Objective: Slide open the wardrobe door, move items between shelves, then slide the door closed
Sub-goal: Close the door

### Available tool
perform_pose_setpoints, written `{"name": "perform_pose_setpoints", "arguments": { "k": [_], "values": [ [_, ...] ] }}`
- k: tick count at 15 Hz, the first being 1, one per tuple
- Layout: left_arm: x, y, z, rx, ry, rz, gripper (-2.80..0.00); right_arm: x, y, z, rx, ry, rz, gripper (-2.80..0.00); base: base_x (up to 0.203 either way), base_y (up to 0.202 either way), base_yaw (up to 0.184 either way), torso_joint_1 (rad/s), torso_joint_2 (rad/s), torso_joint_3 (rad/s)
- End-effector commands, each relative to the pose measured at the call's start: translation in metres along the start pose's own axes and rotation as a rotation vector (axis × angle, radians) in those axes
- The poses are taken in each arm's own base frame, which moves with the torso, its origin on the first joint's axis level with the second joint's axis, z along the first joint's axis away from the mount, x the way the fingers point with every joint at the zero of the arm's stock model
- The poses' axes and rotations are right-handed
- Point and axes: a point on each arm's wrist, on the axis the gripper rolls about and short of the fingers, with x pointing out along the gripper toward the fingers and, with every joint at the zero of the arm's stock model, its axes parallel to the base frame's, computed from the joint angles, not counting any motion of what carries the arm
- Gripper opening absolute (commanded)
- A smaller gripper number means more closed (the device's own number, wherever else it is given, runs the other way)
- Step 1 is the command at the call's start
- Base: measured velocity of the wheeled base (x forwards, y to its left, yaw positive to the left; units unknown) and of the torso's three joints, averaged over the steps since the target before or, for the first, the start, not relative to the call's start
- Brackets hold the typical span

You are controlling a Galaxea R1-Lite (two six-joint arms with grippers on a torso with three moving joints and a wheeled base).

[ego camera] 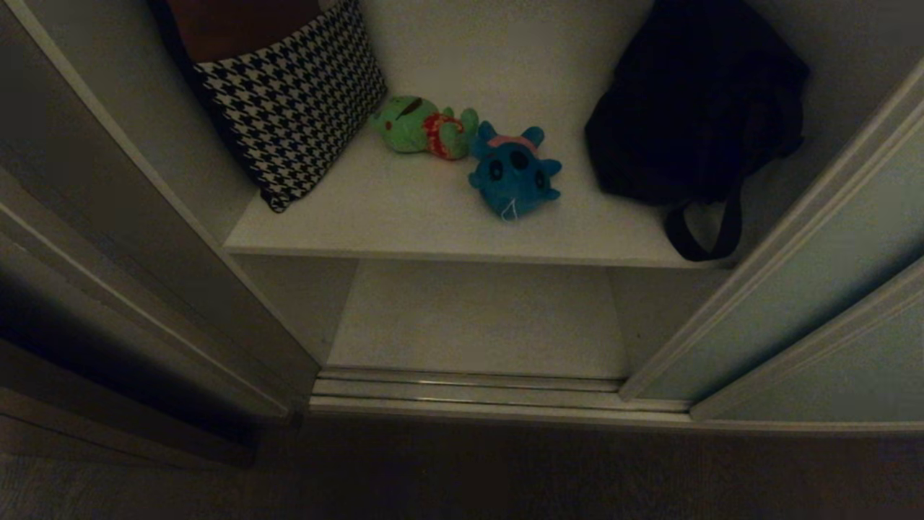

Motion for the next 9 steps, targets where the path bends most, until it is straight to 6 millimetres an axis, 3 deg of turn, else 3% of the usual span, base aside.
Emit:
{"name": "perform_pose_setpoints", "arguments": {
  "k": [1, 9],
  "values": [
    [0.0004, 0.0000, -0.0005, 0.004, 0.007, -0.002, -2.80, -0.0002, 0.0000, -0.0001, -0.001, -0.003, 0.001, -2.80, 0.000, 0.000, 0.000, 0.000, 0.00, 0.000],
    [0.0003, 0.0000, -0.0001, 0.006, 0.005, -0.003, -2.80, -0.0002, 0.0000, -0.0001, -0.001, -0.003, 0.001, -2.80, -0.012, 0.000, 0.000, 0.001, 0.00, 0.000]
  ]
}}
